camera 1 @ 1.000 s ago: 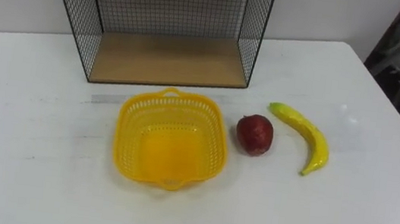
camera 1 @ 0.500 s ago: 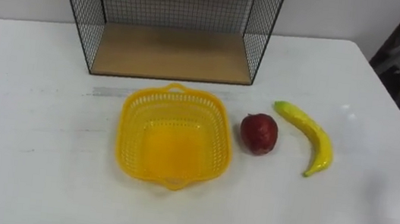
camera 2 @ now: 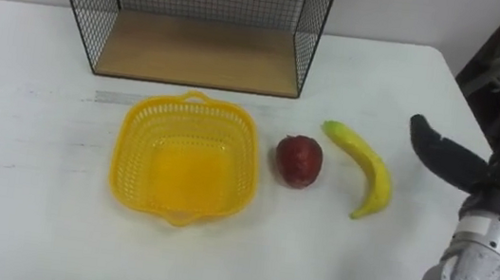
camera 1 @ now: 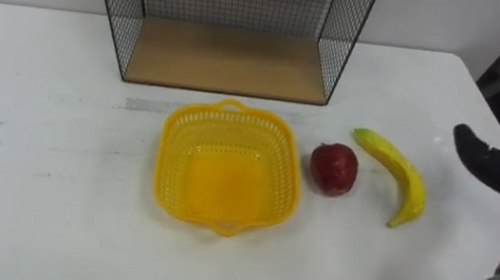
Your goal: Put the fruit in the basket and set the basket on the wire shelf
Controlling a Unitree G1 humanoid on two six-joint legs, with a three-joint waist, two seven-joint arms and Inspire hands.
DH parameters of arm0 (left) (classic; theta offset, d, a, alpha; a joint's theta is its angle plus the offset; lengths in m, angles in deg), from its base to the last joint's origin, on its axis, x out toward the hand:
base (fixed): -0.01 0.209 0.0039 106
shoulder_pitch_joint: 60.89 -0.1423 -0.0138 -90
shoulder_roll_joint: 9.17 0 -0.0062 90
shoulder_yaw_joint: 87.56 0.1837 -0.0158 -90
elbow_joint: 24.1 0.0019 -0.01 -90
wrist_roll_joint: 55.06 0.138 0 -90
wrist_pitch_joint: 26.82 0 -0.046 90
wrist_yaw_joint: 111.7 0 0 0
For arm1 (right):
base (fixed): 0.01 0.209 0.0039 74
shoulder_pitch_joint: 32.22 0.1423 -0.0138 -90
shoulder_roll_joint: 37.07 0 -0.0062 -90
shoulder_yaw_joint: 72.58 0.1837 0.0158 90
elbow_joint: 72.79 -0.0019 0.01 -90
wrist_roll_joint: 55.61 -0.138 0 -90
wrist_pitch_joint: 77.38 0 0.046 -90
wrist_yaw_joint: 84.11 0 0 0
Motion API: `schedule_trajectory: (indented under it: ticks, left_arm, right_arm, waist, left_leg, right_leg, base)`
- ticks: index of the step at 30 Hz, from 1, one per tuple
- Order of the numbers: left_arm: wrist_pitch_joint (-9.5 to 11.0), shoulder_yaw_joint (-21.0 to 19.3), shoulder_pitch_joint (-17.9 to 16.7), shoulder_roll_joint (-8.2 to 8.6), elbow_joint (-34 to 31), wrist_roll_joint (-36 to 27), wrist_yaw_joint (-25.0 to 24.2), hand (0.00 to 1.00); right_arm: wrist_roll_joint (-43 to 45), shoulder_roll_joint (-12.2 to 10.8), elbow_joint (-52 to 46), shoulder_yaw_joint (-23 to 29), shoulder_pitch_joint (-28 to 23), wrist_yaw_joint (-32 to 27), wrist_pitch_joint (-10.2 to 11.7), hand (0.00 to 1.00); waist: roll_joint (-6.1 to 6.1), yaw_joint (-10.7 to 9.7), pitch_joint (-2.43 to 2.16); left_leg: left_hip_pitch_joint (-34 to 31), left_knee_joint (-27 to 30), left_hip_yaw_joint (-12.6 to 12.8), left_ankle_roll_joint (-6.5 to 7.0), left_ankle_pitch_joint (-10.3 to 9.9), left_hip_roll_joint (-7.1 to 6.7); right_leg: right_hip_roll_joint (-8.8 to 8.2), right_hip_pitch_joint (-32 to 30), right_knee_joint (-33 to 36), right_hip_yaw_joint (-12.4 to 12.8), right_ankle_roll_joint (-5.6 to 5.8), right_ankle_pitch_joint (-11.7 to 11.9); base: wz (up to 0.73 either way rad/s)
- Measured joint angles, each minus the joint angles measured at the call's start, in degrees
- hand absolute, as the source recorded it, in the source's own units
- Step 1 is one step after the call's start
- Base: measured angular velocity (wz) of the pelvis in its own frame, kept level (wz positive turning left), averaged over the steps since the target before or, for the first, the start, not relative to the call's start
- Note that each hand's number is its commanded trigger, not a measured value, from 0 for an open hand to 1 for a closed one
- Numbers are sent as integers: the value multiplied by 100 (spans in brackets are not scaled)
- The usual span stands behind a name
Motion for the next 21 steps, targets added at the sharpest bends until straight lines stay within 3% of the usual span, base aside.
schedule_trajectory:
  ticks: [9, 21]
  left_arm:
    - [-35, -11, 54, -75, 4, 30, -54, 0]
    - [-93, -3, 67, -91, 0, 399, -97, 0]
  right_arm:
    - [421, 156, 99, -202, 190, 942, -5, 0]
    - [894, 156, 354, -258, 520, 1576, -135, 0]
  waist:
    - [-47, 172, -25]
    - [-38, 201, -31]
  left_leg:
    - [9, 23, -48, 0, 0, -3]
    - [13, 32, -88, 0, 0, -5]
  right_leg:
    - [-8, 55, -8, -76, -3, 2]
    - [-6, 111, -68, -119, -6, 26]
  base:
    - [4]
    - [2]
